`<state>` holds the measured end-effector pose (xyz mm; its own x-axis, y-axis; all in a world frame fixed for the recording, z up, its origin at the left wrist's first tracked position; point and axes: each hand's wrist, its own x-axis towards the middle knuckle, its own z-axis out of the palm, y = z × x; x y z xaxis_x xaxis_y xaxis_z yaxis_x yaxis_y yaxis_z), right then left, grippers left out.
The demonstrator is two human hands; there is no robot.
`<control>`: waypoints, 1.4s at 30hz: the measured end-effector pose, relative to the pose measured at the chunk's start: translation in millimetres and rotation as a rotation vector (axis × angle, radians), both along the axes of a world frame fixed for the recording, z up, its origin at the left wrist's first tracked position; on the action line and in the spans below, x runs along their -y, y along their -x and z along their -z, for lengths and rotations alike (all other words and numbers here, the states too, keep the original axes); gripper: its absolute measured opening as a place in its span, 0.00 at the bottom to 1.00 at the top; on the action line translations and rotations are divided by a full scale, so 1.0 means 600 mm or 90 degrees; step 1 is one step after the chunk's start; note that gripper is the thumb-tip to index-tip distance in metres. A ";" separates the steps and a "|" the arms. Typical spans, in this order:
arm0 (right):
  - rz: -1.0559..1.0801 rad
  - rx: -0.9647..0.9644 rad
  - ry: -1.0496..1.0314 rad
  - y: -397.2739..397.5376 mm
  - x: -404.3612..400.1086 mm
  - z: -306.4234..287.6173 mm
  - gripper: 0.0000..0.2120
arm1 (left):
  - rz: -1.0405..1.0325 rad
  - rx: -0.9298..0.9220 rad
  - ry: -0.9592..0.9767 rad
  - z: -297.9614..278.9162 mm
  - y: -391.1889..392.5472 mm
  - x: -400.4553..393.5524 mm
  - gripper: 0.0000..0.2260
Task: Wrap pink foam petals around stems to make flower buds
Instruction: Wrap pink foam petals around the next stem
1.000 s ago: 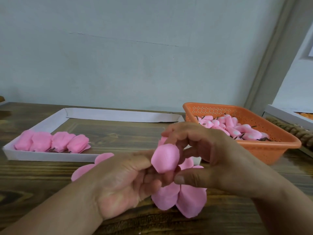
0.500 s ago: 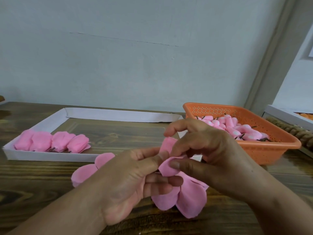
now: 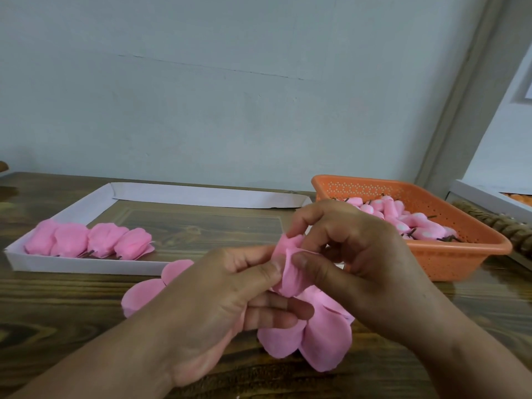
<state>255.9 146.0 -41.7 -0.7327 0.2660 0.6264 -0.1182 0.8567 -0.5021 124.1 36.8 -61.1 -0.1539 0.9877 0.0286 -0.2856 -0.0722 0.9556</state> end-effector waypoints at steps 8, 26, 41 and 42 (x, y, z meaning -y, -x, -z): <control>0.013 -0.007 0.006 -0.001 -0.001 0.002 0.04 | -0.018 -0.032 -0.015 0.000 -0.007 0.001 0.13; -0.087 0.004 0.106 -0.013 -0.009 -0.010 0.19 | 0.053 0.242 0.034 -0.004 0.015 0.002 0.09; -0.140 0.030 0.108 -0.024 -0.011 -0.016 0.13 | 0.231 0.187 -0.005 0.025 0.038 -0.007 0.09; -0.145 0.032 0.110 -0.024 -0.011 -0.017 0.12 | 0.236 0.186 -0.004 0.027 0.039 -0.008 0.09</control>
